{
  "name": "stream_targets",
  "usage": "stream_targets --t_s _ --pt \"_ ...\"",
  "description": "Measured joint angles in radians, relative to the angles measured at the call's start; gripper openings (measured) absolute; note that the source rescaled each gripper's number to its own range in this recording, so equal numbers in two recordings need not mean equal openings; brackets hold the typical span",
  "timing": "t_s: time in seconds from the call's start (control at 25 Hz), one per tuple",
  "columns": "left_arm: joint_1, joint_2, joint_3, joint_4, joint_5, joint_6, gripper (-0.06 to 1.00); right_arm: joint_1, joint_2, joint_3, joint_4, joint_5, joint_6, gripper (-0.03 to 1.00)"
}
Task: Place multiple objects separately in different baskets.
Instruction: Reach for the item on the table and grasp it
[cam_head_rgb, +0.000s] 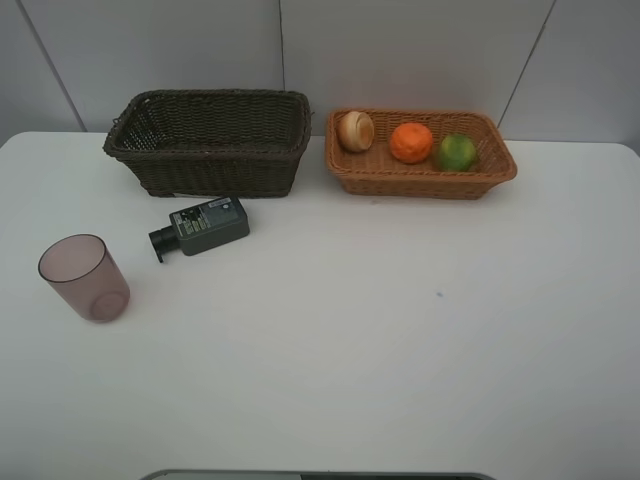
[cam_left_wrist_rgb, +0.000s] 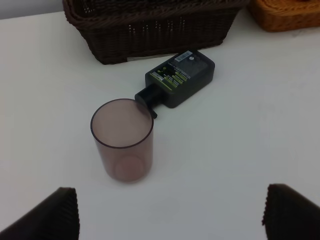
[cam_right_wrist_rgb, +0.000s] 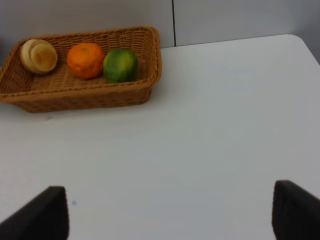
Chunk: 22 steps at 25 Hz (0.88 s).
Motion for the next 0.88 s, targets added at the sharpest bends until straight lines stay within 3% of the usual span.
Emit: stream_targets --t_s 0.88 --pt "0.0 0.0 0.0 0.0 0.0 0.0 0.99 0.0 0.0 0.0 0.002 0.0 0.0 0.76"
